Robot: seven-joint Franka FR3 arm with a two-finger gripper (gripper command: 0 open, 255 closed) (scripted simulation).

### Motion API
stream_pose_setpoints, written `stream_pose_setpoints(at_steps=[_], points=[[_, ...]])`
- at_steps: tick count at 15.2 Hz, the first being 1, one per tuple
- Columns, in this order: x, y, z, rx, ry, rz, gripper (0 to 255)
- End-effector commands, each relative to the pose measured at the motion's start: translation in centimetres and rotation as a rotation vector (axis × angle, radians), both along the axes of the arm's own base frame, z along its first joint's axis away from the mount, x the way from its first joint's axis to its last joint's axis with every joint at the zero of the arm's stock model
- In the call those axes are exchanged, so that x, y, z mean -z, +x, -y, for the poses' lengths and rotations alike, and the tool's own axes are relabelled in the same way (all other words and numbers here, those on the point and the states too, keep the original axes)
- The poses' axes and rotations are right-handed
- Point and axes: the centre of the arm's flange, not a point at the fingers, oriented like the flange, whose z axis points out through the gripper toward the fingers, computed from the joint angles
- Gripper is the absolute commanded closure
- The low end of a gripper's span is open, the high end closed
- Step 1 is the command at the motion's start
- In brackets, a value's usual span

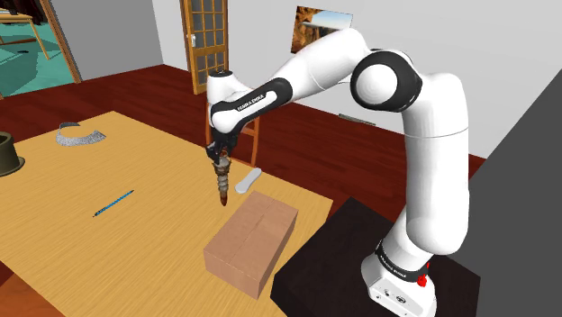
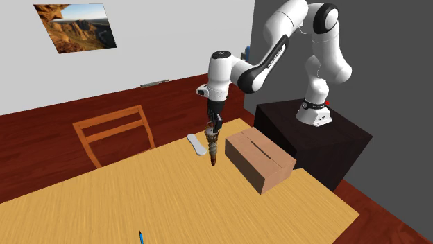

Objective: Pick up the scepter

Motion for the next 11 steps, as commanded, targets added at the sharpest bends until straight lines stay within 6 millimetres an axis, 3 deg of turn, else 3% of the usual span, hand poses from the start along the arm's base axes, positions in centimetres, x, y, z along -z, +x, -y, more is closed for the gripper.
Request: stream_pose_setpoints(at_steps=[1, 9, 11], points=[[-1.1, -0.1, -0.1, 0.000, 0.000, 0.000, 255], [-5.4, -0.1, -0.1, 0.000, 0.000, 0.000, 255], [-5.4, -0.1, -0.1, 0.000, 0.000, 0.000, 255]])
